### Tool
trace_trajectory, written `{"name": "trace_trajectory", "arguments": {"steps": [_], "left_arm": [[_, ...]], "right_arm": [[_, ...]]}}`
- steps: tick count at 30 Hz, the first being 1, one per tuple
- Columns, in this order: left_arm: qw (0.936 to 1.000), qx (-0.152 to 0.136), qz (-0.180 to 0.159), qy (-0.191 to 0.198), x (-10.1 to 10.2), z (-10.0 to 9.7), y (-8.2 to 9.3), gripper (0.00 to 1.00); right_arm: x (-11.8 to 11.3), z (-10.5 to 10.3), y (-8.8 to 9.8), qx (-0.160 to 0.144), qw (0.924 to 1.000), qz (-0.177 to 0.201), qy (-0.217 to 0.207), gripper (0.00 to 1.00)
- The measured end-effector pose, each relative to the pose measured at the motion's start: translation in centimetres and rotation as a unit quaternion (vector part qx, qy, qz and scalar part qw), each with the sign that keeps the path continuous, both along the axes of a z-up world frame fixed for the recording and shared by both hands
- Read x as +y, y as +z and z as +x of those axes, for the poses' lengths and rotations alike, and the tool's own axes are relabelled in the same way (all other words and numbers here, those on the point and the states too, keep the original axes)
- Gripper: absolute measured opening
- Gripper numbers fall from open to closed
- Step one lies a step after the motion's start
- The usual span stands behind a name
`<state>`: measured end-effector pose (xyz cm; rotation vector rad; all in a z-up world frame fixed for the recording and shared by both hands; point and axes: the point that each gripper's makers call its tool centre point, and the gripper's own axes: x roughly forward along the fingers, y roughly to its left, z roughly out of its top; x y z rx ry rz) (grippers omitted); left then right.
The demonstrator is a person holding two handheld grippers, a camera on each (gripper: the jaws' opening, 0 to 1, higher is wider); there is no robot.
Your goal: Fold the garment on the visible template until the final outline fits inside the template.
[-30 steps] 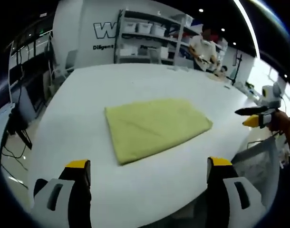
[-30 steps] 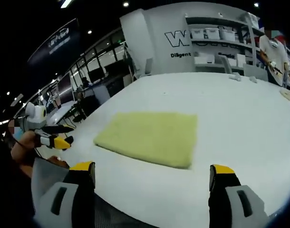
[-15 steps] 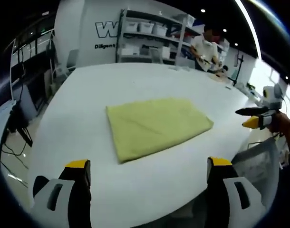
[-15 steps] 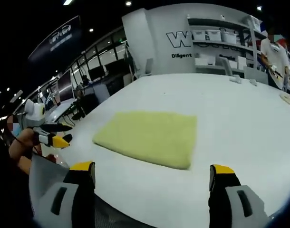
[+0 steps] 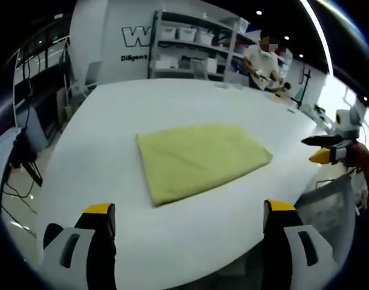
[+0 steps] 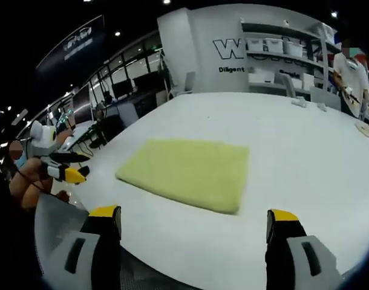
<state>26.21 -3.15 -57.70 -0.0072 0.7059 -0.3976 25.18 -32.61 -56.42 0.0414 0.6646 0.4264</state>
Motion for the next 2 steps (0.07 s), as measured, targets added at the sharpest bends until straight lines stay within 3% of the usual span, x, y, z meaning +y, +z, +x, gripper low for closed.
{"name": "trace_trajectory", "arguments": {"steps": [2], "left_arm": [[1.0000, 0.001, -0.001, 0.000, 0.06, -0.03, -0.03, 0.99]], "right_arm": [[0.02, 0.02, 0.01, 0.000, 1.0000, 0.001, 0.000, 0.99]]}}
